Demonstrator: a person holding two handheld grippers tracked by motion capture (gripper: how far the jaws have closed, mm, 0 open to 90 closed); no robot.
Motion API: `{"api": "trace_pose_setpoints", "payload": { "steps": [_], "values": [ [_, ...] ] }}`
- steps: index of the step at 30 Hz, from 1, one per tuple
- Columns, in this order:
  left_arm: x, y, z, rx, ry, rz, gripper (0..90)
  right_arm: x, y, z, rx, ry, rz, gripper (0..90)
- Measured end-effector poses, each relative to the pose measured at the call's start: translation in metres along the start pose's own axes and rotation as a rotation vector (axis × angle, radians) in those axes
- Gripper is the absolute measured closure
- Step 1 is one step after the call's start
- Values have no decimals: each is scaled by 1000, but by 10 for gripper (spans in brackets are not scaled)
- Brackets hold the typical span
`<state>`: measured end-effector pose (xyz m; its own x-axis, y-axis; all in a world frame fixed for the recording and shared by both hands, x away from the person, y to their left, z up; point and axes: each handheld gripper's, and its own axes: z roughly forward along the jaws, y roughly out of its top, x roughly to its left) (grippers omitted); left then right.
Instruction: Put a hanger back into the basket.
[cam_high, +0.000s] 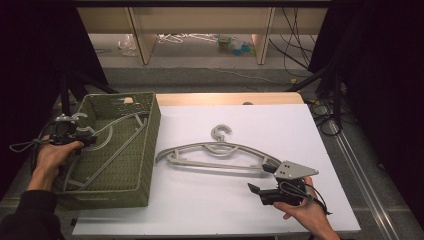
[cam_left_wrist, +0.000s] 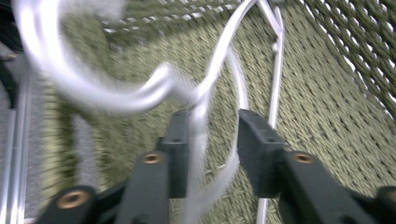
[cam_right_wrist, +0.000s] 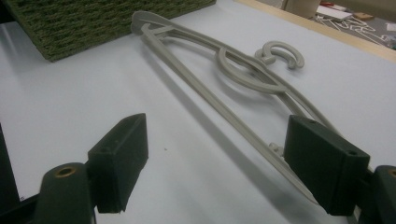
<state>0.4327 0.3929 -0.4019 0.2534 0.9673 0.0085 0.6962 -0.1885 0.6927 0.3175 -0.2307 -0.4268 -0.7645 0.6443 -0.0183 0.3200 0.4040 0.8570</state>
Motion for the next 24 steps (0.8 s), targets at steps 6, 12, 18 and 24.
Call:
{"api": "trace_pose_setpoints", "payload": {
  "steps": [6, 12, 18, 24],
  "values": [
    [-21, 2, -28, -160, -17, -43, 426, -1, 0, -1, -9, -12, 1, 228],
    [-57, 1, -51, -260, -140, -15, 366, -1, 0, 0, -11, -13, -1, 226],
    [-98, -4, -66, -340, -268, -9, 306, -1, -1, 0, -11, -8, 8, 224],
    [-142, -13, -68, -409, -348, 24, 261, -3, -2, -1, -16, -8, 16, 221]
  ]
}}
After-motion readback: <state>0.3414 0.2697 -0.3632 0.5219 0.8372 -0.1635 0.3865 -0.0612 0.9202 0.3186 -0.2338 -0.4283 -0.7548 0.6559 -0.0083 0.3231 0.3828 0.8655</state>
